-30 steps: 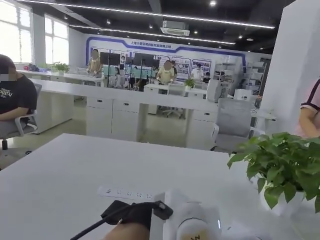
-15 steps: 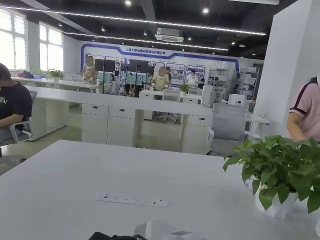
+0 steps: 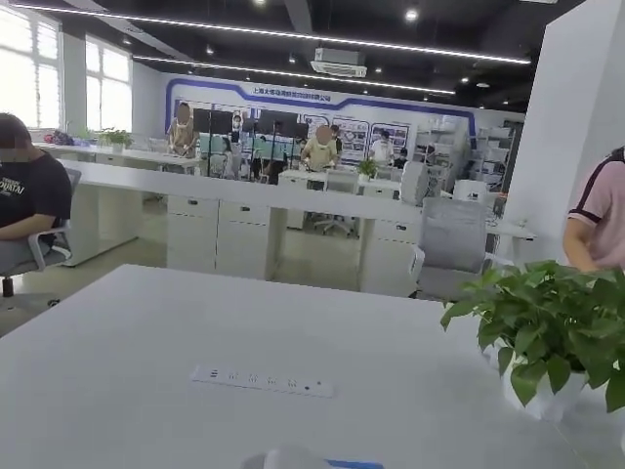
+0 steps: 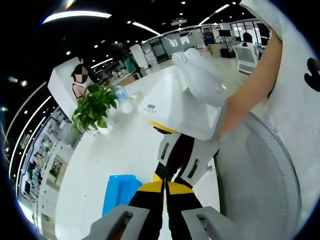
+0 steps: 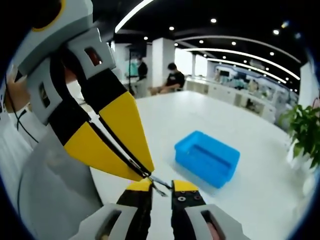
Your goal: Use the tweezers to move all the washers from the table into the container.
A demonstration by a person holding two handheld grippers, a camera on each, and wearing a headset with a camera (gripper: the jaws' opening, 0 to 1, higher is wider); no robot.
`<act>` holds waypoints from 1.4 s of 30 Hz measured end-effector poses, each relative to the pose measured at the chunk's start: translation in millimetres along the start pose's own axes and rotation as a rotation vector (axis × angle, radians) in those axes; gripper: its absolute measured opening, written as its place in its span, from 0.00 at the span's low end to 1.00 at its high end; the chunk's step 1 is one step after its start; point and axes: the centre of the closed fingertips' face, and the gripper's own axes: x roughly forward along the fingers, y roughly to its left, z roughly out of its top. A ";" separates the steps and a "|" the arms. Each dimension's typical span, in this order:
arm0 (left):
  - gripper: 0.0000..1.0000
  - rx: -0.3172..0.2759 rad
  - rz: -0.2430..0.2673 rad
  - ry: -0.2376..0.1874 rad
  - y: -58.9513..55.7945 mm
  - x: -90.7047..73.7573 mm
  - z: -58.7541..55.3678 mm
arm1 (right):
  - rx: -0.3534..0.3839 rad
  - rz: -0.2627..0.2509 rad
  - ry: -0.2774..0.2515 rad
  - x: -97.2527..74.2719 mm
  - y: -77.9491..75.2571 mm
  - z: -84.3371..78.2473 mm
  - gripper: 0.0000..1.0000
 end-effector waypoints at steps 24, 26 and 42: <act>0.00 -0.091 0.008 -0.070 -9.3 -18.0 -7.6 | -0.032 0.036 0.079 -0.6 -1.0 -26.9 0.11; 0.00 -0.095 0.007 -0.061 -10.0 -16.9 -13.0 | -0.040 0.033 0.088 -0.7 -1.6 -28.7 0.11; 0.00 -0.123 -0.025 -0.047 -12.2 -5.3 -27.2 | -0.075 0.028 0.154 0.6 -8.2 -44.3 0.09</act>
